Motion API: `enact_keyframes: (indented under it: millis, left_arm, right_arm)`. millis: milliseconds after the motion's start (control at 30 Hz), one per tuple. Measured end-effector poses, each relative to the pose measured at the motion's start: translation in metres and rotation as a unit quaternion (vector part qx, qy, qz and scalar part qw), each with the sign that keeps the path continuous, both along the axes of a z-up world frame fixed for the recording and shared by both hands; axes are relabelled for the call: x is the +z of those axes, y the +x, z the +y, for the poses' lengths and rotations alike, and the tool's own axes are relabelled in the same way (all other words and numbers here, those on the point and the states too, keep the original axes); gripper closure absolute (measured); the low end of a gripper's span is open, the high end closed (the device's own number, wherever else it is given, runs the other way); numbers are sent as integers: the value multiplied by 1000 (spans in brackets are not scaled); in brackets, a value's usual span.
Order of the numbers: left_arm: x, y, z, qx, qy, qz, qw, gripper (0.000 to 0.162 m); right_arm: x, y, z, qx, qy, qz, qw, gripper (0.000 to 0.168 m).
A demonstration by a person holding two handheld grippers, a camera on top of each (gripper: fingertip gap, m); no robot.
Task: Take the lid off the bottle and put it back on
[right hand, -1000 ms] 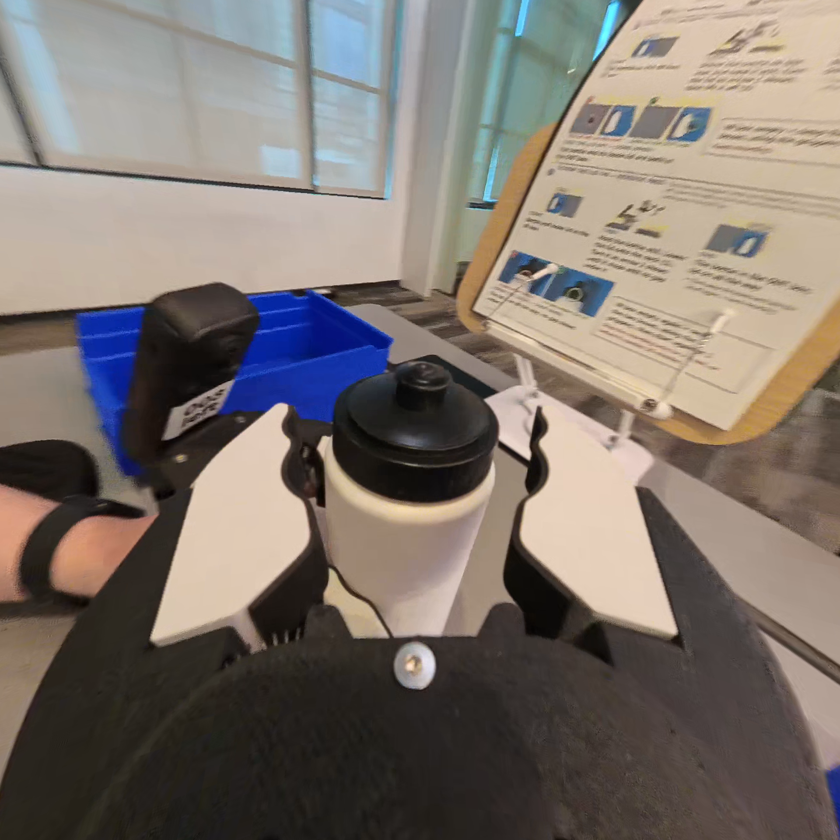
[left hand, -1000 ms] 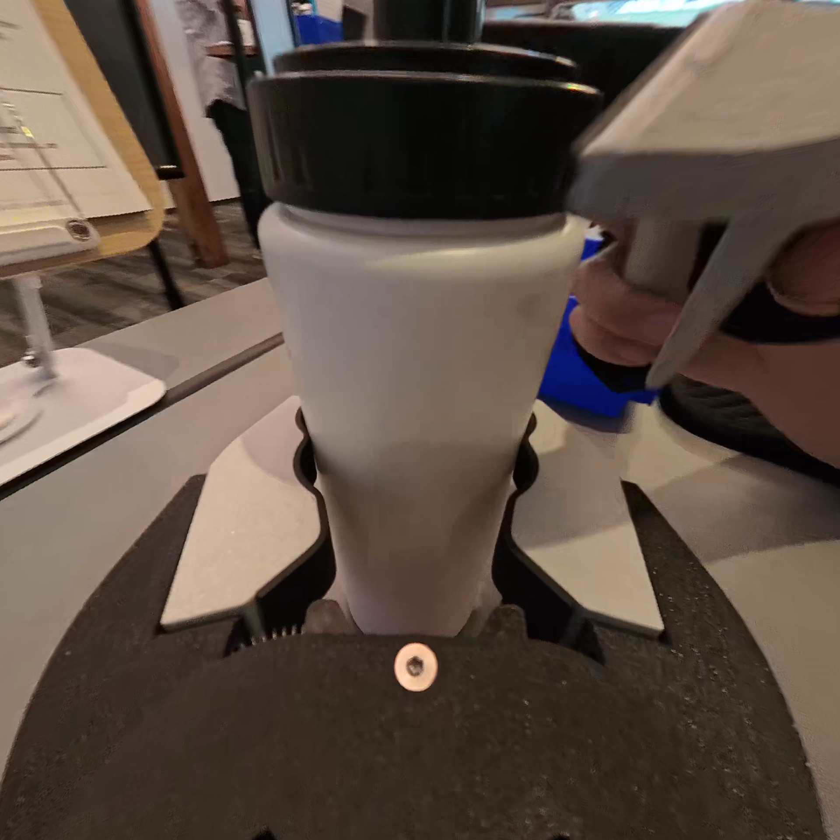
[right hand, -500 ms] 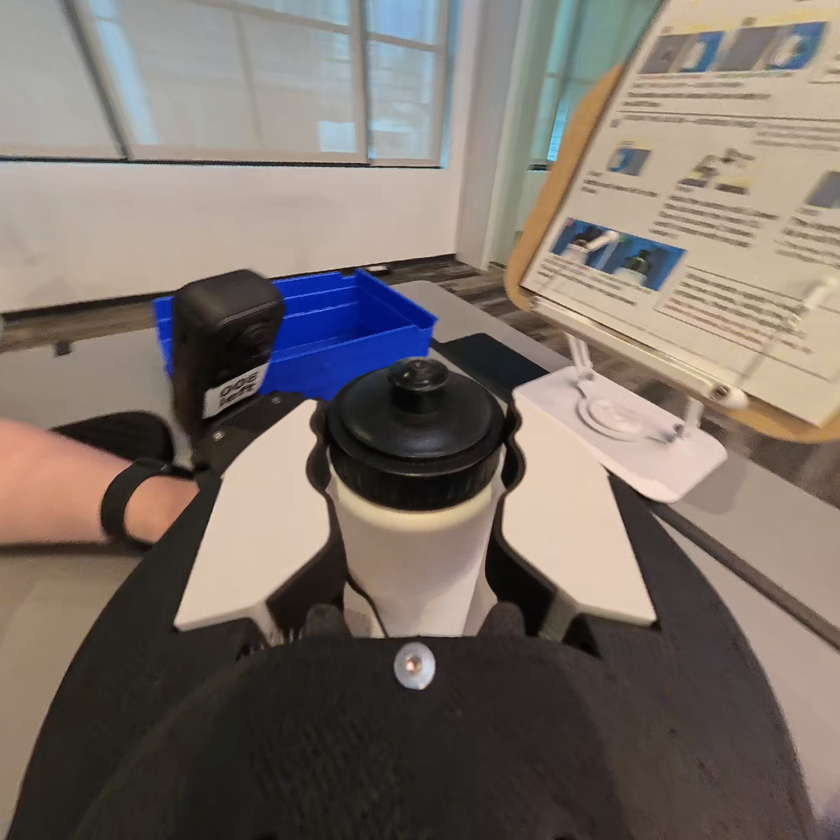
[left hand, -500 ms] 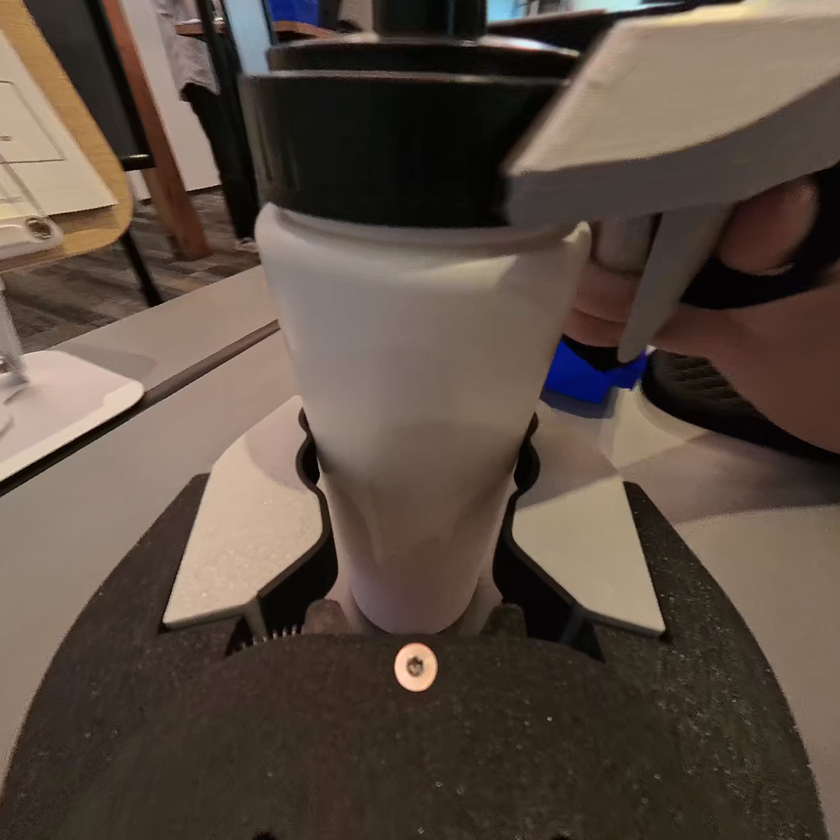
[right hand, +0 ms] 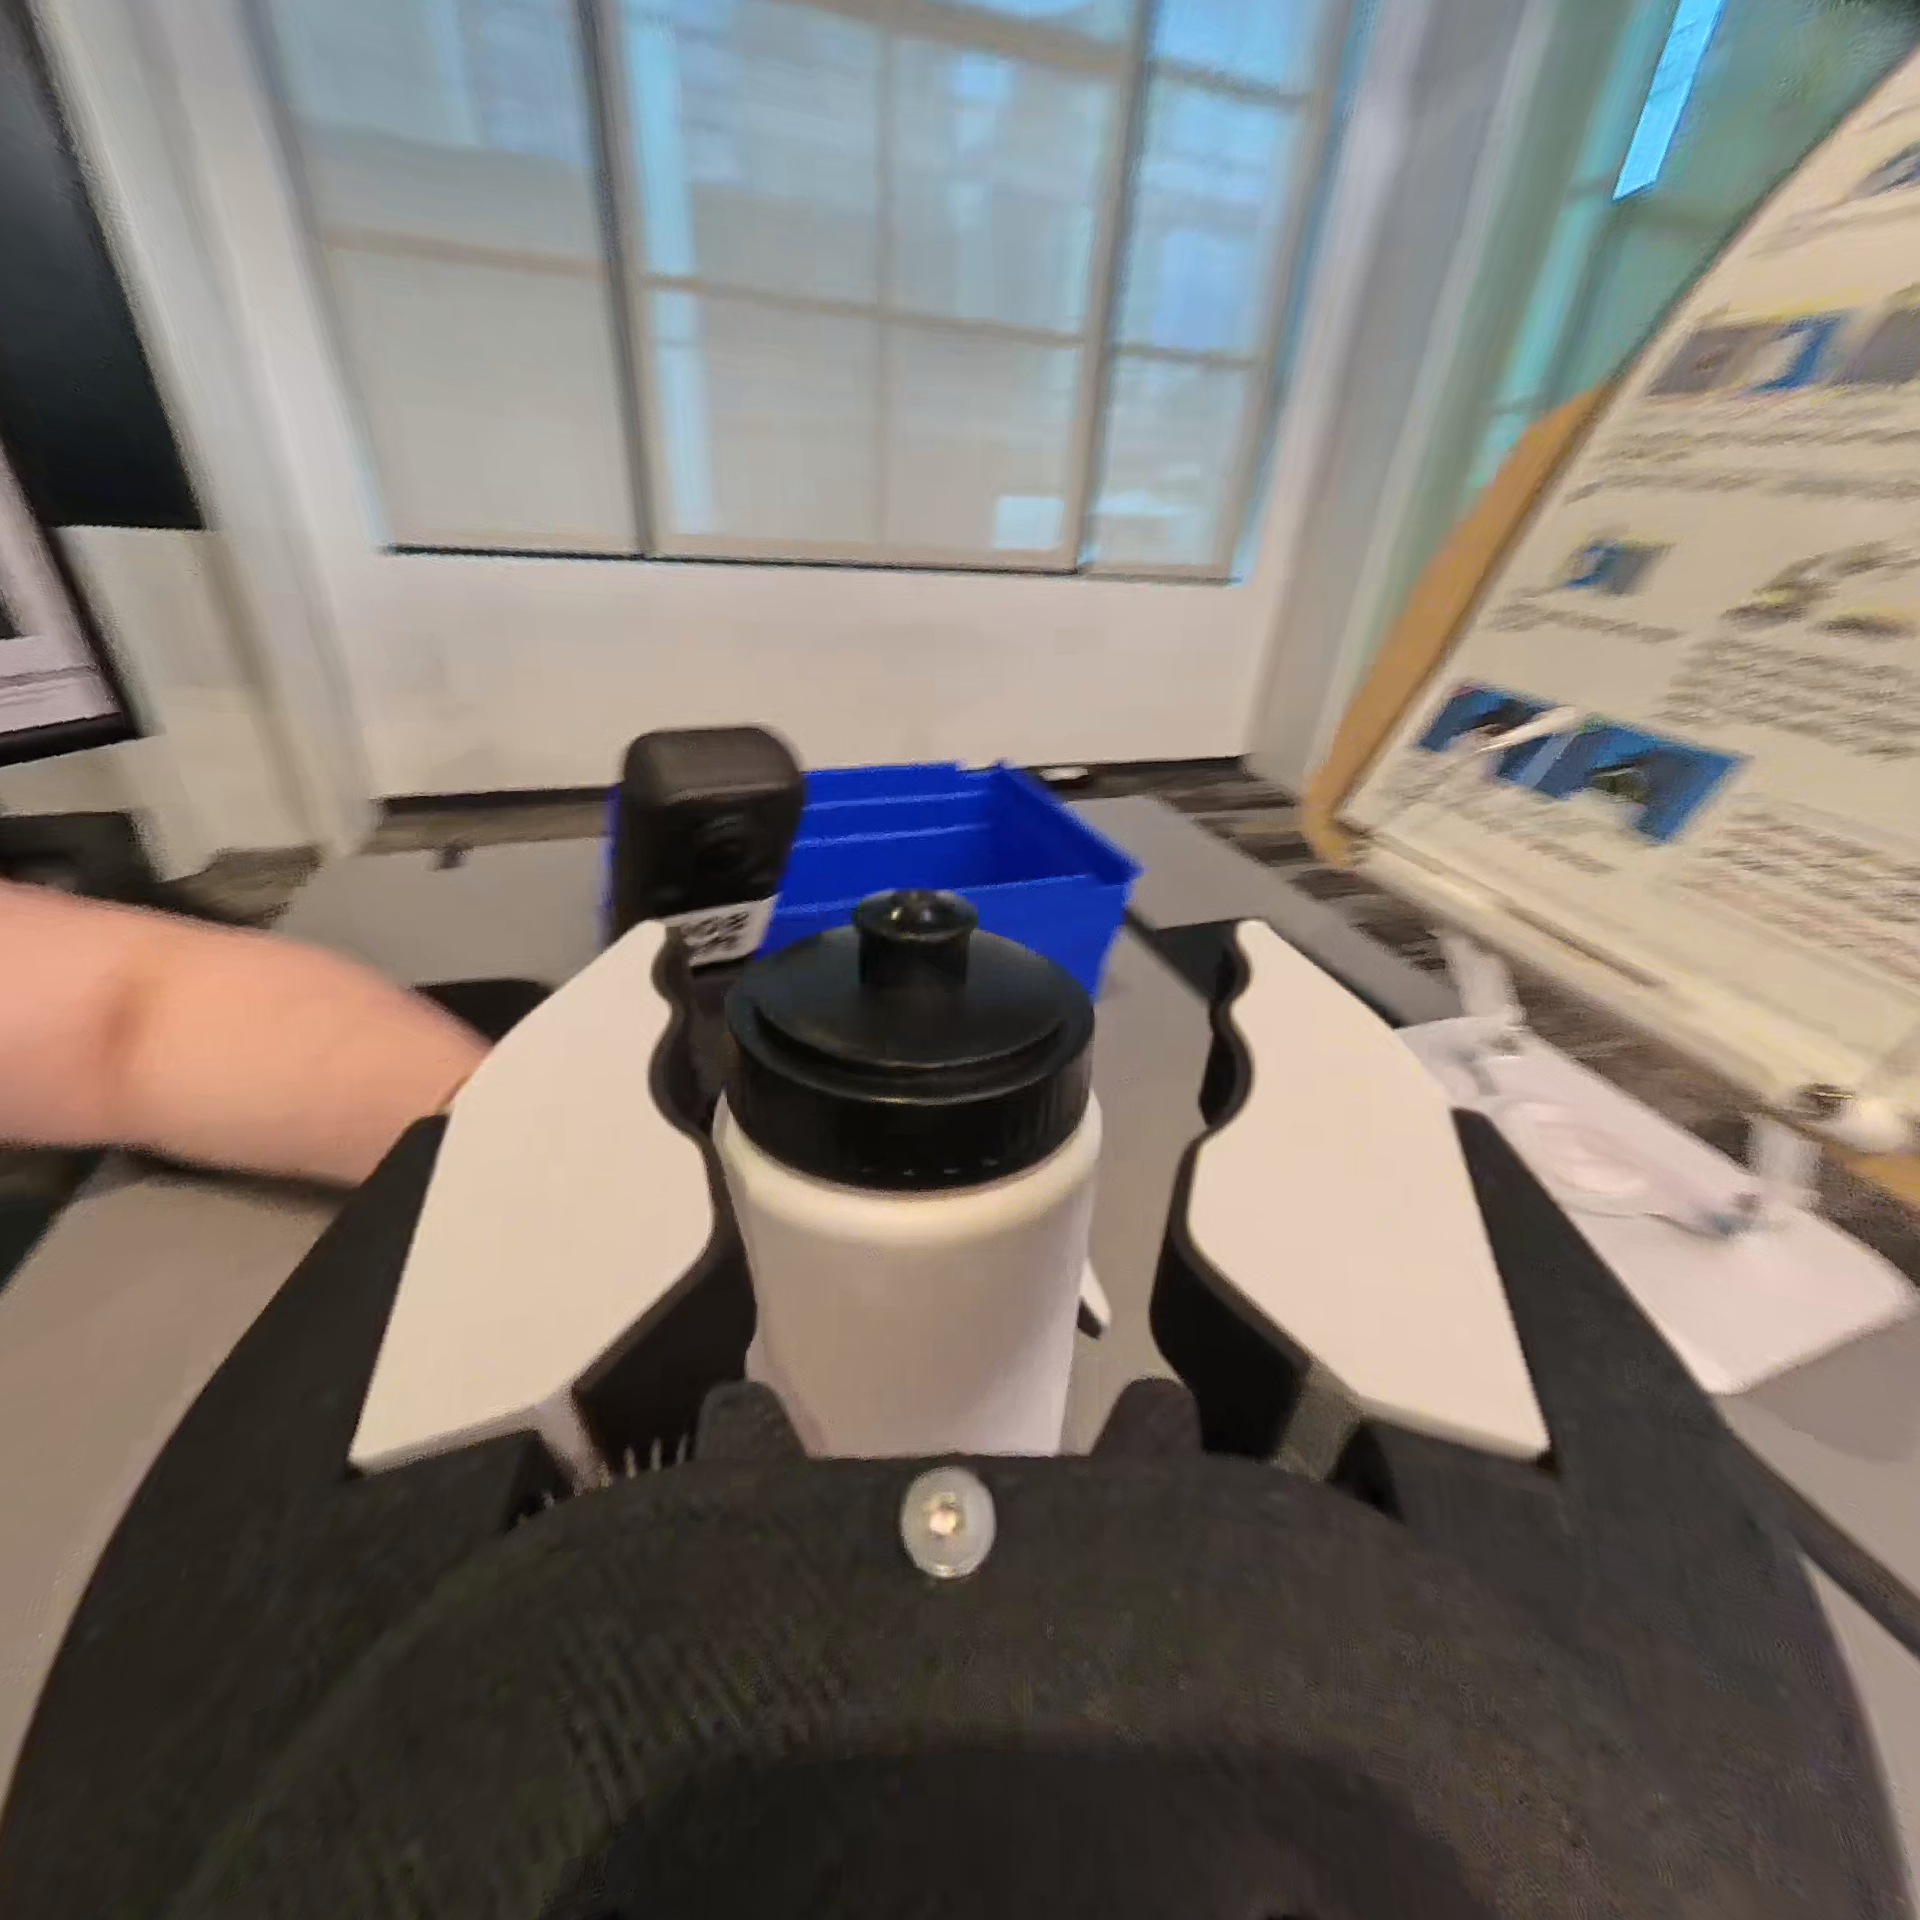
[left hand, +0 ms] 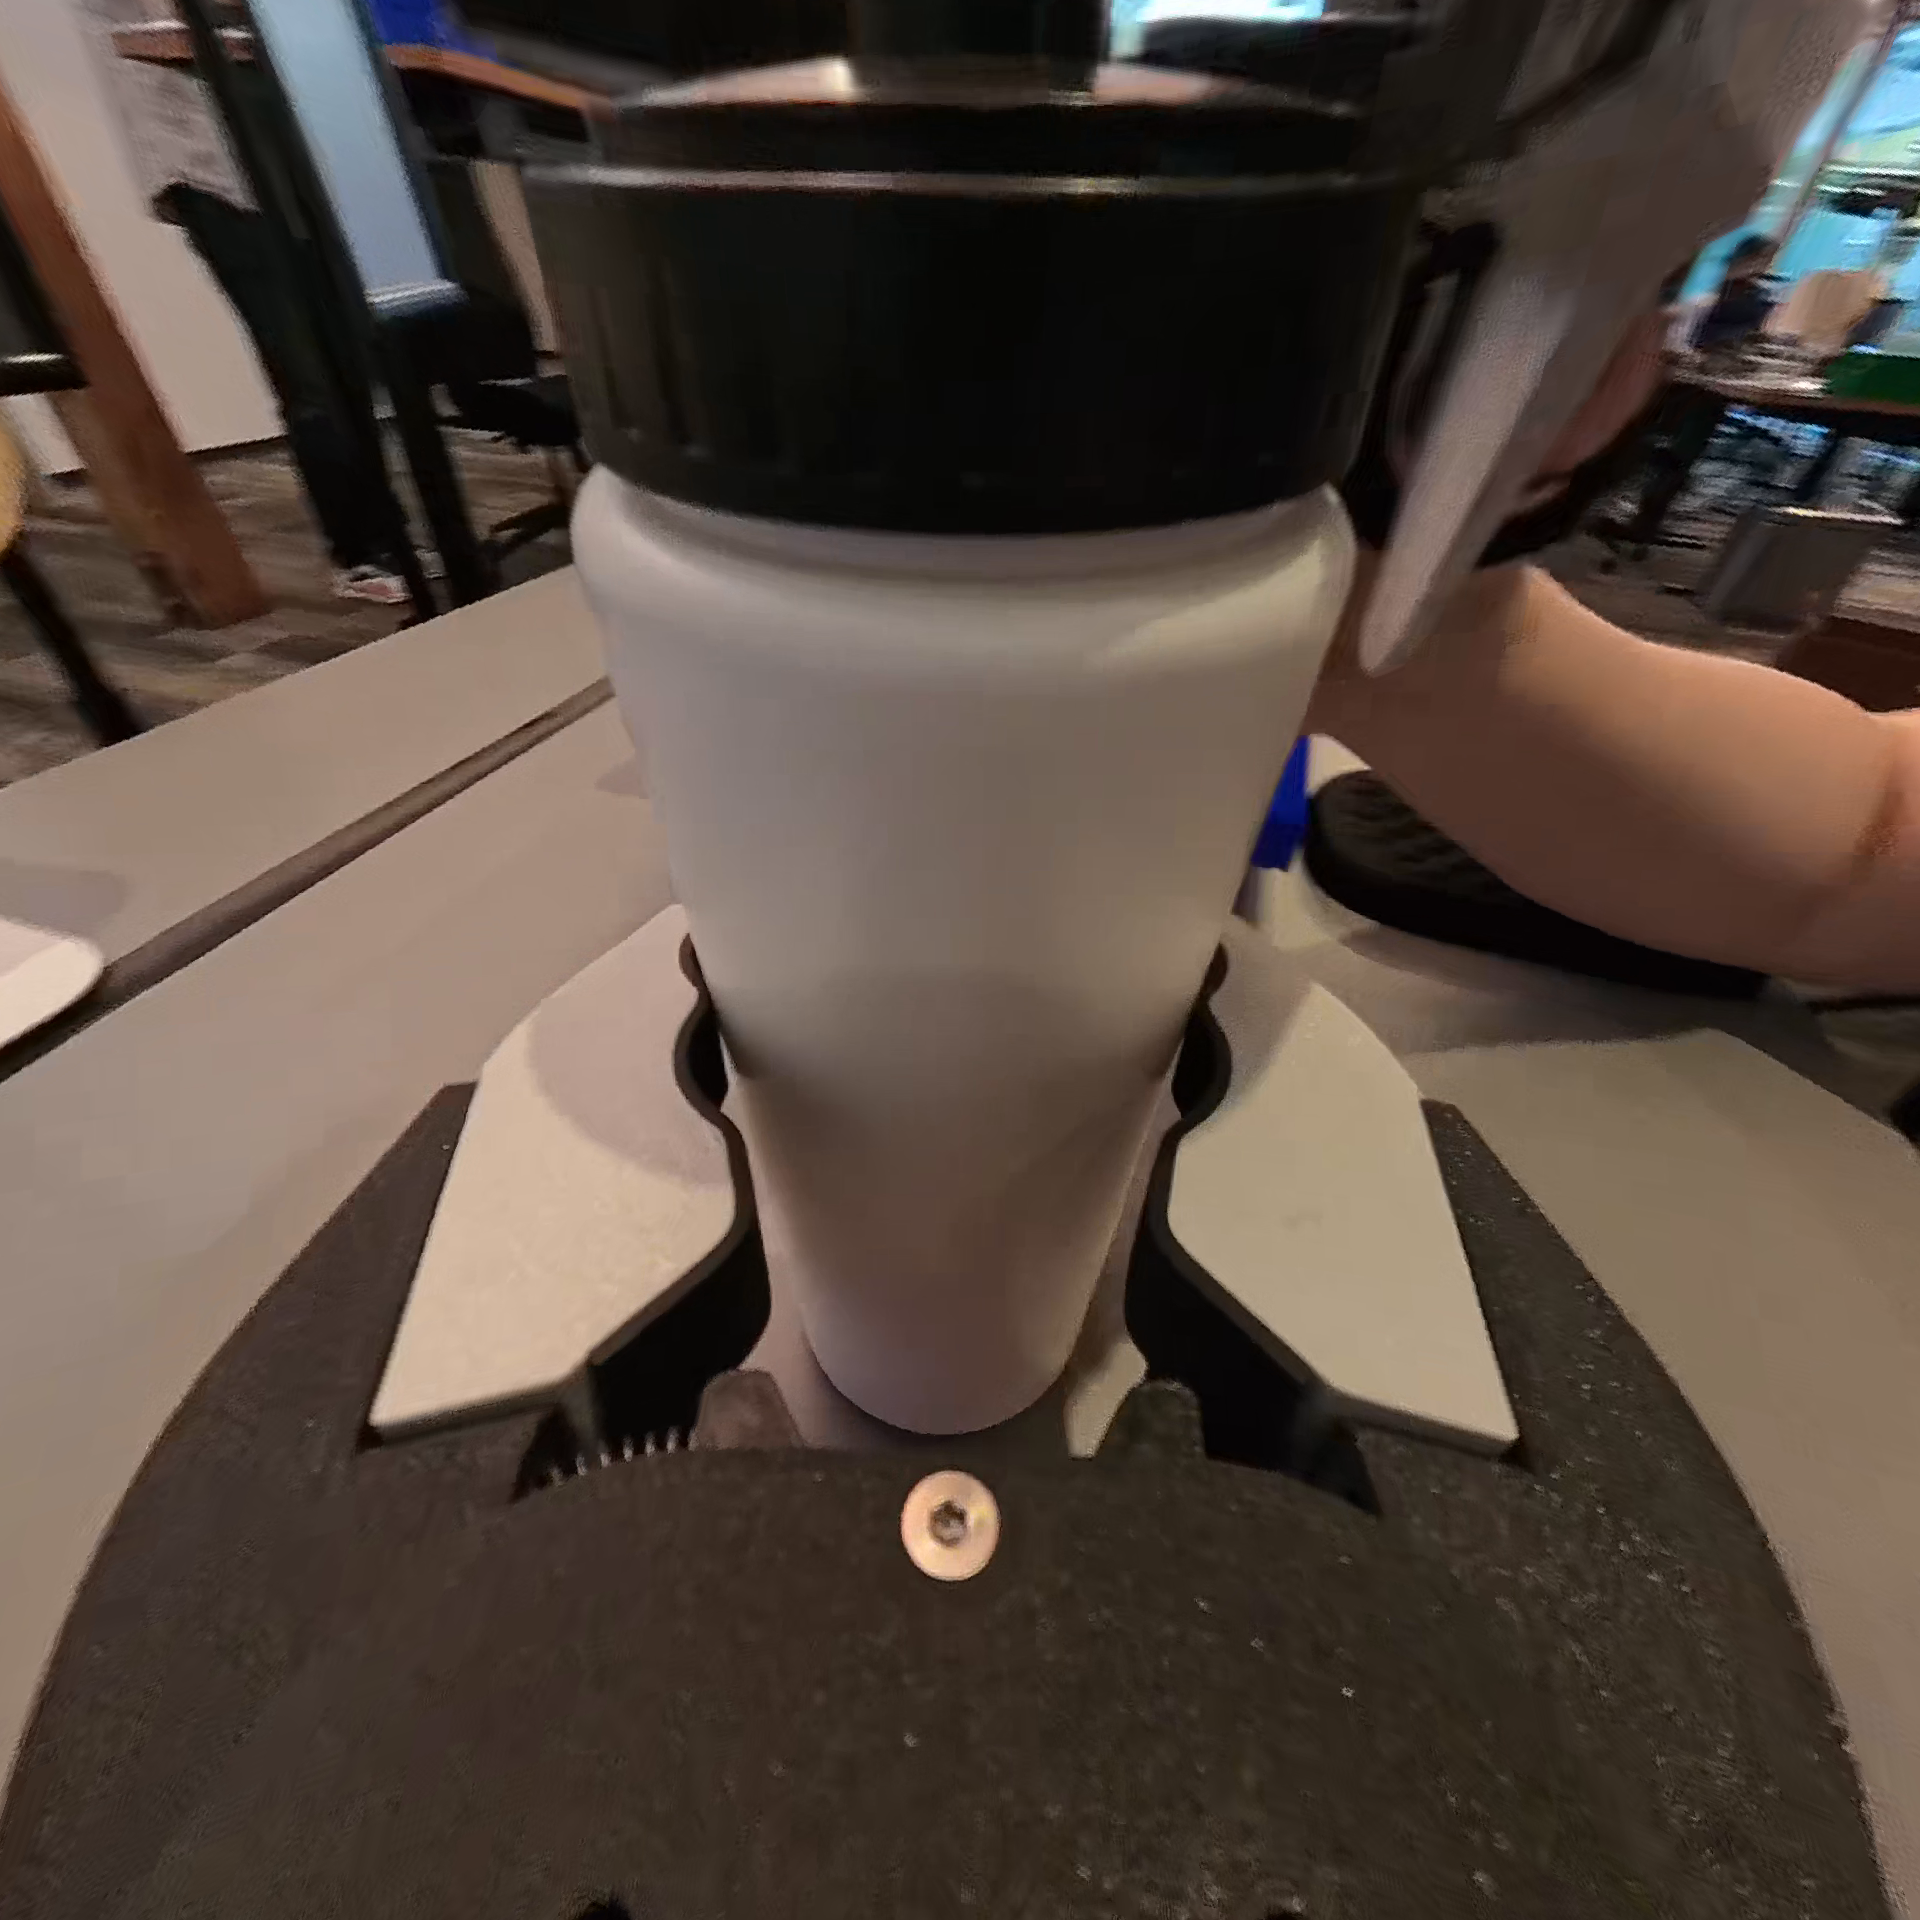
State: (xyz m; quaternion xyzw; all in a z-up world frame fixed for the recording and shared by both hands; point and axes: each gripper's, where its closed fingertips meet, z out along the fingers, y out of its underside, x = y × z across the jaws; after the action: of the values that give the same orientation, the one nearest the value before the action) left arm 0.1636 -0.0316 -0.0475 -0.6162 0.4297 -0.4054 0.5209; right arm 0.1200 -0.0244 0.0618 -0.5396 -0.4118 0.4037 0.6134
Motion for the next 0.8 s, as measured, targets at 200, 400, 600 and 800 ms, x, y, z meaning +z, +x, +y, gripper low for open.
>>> enact_keyframes:
  millis: [200,400,600,800]
  left_arm:
    - [-1,-11,20,103,3,17,995,76]
    - [-1,-6,15,119,17,20,993,76]
    - [-2,-4,11,72,10,21,997,75]
    - [-1,10,-29,-102,7,7,995,76]
  right_arm:
    - [2,-3,10,-181,46,-12,982,69]
    - [-15,-7,14,-210,-1,-32,977,90]
    - [-18,-13,5,-72,-18,-70,995,89]
    - [-14,-6,-36,168,-26,-24,985,90]
